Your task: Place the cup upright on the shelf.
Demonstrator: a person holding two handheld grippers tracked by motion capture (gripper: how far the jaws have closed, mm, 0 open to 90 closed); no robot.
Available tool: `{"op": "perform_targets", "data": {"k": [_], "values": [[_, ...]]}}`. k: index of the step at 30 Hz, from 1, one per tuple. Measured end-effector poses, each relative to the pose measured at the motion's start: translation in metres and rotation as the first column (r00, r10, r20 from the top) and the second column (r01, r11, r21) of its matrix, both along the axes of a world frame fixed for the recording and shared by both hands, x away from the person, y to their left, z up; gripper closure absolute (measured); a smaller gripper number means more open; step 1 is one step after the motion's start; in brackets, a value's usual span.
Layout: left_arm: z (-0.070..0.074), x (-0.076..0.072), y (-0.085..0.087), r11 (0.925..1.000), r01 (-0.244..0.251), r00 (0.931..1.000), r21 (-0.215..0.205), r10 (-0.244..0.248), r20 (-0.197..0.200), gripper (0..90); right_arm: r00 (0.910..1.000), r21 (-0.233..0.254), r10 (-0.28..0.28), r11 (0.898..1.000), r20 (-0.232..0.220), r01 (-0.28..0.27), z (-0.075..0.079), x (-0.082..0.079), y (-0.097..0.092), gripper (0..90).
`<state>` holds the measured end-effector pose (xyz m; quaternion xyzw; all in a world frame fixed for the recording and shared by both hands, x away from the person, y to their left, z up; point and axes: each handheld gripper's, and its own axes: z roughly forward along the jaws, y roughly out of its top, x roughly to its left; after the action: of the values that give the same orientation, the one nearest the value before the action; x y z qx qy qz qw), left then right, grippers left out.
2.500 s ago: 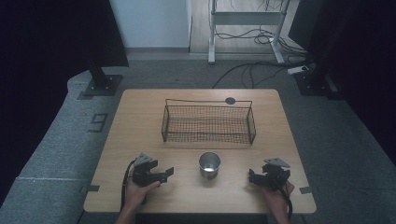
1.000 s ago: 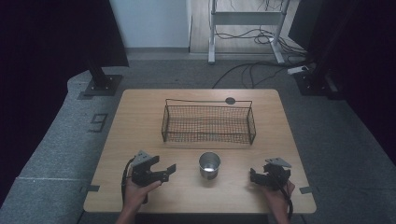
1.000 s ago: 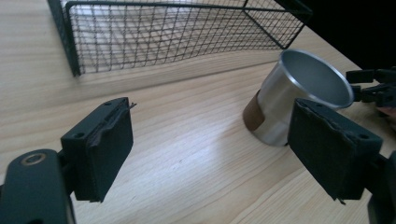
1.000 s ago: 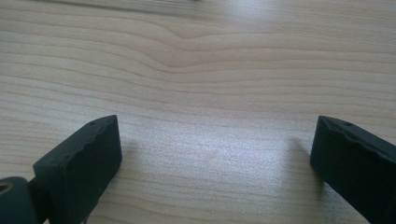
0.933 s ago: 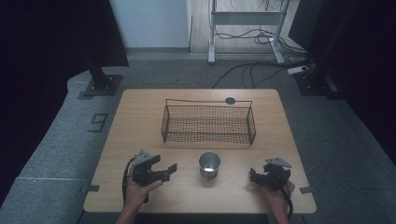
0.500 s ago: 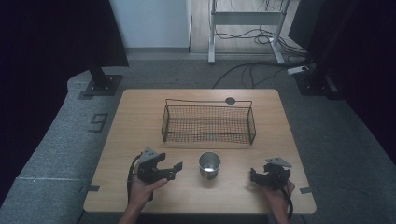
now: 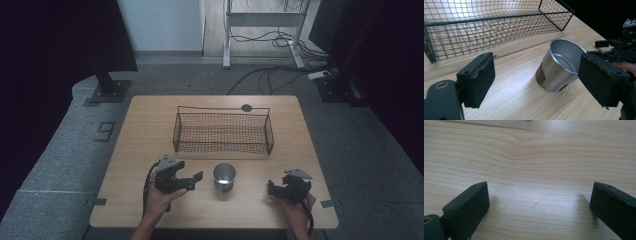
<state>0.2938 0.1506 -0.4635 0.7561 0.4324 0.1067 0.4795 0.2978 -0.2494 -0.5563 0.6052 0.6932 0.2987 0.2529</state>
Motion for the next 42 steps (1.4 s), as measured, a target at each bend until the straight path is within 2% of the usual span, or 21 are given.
{"op": "perform_targets", "data": {"k": [24, 31, 42], "values": [[-0.002, 0.002, -0.037, 0.9978, 0.062, 0.9980, 0.024, -0.062, -0.016, 14.6, 1.0000, 0.000, -0.001, 1.000, 0.001, 0.001, 0.000, 0.000, 0.000, 2.7], [-0.002, 0.003, -0.043, 0.9976, 0.063, 0.9979, 0.030, -0.062, -0.020, 12.9, 1.0000, 0.001, 0.000, 1.000, 0.001, 0.000, 0.000, 0.000, 0.000, 2.9], [-0.009, 0.005, -0.056, 0.9959, 0.082, 0.9962, 0.038, -0.081, -0.030, 10.8, 1.0000, 0.000, 0.001, 1.000, 0.001, -0.001, 0.000, 0.000, 0.000, 2.9]]}}
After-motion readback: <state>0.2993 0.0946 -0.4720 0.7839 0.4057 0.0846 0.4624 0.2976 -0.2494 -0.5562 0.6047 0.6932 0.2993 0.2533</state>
